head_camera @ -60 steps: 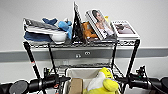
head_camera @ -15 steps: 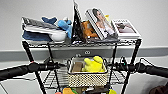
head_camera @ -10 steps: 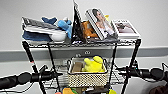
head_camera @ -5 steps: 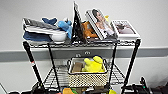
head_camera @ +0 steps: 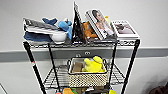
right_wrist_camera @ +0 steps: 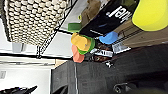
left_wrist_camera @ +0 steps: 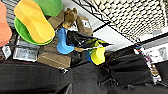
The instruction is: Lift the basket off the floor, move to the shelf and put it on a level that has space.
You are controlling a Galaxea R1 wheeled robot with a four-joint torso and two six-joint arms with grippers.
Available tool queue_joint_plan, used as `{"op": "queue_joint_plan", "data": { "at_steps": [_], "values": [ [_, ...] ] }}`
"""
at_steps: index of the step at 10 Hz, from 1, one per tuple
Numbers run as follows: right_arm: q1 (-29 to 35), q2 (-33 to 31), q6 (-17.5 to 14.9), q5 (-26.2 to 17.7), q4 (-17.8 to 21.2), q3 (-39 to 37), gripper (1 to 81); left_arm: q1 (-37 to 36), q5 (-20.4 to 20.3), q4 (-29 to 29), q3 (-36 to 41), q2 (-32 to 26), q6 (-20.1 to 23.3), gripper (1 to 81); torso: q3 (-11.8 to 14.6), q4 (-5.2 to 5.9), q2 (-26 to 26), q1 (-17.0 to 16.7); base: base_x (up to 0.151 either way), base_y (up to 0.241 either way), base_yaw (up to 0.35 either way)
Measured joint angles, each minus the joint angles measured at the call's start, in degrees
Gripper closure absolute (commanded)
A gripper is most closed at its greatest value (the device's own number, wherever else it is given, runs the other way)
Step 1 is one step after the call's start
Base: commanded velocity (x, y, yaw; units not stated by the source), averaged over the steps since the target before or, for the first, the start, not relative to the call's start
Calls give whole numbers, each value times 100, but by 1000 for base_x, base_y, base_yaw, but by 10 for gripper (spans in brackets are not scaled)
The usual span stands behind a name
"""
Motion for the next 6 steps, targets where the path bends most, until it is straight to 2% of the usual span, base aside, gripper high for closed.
{"op": "queue_joint_plan", "data": {
  "at_steps": [3,6],
  "values": [
    [-889,325,-5,239,-441,-177,10,1133,-616,347,-210,430,1,10,5,0,-4,-6,0,0,0],
    [-1531,1031,-5,400,-850,-852,10,2136,-1125,686,-1084,1250,0,10,11,0,-9,-11,0,0,0]
  ]
}}
